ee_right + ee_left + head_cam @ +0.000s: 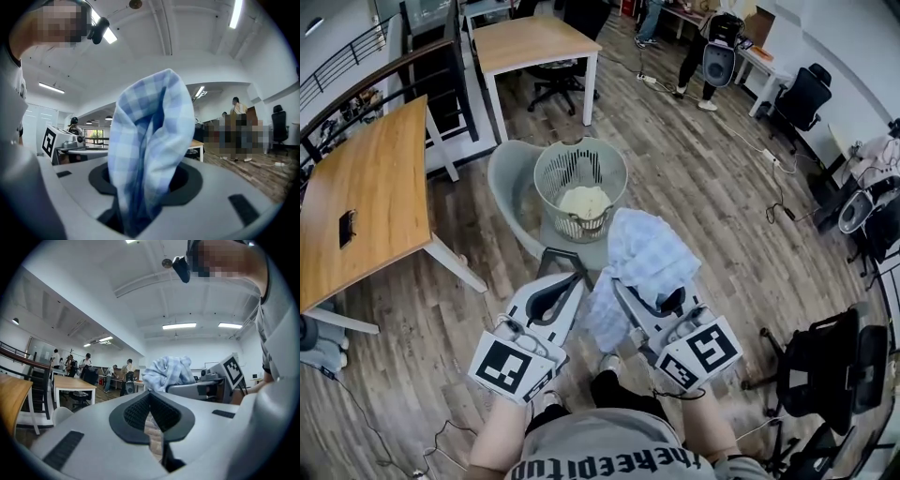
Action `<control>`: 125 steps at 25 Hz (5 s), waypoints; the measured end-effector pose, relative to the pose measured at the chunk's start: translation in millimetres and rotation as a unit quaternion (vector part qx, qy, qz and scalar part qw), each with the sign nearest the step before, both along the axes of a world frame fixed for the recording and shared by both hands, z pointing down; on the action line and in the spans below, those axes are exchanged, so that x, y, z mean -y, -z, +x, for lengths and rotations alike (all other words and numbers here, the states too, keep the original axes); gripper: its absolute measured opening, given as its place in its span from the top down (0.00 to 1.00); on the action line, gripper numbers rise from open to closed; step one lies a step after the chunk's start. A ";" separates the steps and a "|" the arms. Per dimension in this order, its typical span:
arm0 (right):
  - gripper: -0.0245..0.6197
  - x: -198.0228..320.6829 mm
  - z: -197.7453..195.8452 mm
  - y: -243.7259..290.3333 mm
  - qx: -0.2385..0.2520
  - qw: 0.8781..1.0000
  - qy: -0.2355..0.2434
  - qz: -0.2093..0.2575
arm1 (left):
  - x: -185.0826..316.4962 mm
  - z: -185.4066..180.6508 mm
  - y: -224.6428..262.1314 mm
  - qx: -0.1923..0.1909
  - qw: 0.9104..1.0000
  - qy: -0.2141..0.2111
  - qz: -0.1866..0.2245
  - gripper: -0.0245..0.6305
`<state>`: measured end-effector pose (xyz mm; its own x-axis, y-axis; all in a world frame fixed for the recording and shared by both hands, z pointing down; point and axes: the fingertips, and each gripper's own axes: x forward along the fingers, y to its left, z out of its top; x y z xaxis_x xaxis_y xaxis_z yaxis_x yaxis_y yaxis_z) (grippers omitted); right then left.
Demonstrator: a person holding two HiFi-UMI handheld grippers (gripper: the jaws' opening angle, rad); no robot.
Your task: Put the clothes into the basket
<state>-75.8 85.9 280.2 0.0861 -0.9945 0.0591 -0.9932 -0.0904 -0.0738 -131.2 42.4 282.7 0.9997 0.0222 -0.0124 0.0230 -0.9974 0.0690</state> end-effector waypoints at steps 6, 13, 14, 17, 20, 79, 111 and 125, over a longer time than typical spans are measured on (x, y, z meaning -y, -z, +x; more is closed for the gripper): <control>0.64 -2.1 33.4 -2.4 -0.002 1.000 0.023 -0.001 | -1.2 31.1 0.2 -0.006 1.000 0.026 -0.008 0.94; 0.64 -13.1 66.5 -4.8 0.001 0.999 0.052 0.003 | -13.0 63.7 0.1 -0.009 0.998 0.060 -0.012 0.94; 0.64 -14.8 69.6 -5.8 0.002 0.999 0.055 0.004 | -15.5 66.8 -0.3 -0.010 0.998 0.062 -0.011 0.94; 0.64 -18.9 76.4 -8.9 0.007 0.998 0.059 0.007 | -22.4 74.4 -3.6 -0.003 0.998 0.065 -0.006 0.94; 0.64 -21.2 80.4 -11.8 0.010 0.998 0.061 0.009 | -27.6 80.0 -6.5 0.003 0.998 0.064 -0.003 0.94; 0.64 173.6 197.4 -24.7 0.020 1.000 -0.012 -0.009 | 175.1 204.4 -31.0 0.027 0.999 -0.002 -0.026 0.94; 0.63 228.2 284.8 -36.0 0.025 0.983 0.182 -0.021 | 197.3 260.9 -48.8 0.037 0.974 0.215 -0.055 0.94; 0.63 252.6 278.5 -52.4 0.020 0.963 0.265 -0.035 | 199.4 246.3 -63.8 0.038 0.949 0.304 -0.070 0.94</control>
<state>202.6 -166.7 332.7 -0.4367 -0.8915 0.1209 -0.8976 0.4226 -0.1256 115.1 -157.1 346.6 0.8249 -0.5565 0.0991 -0.5649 -0.8052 0.1802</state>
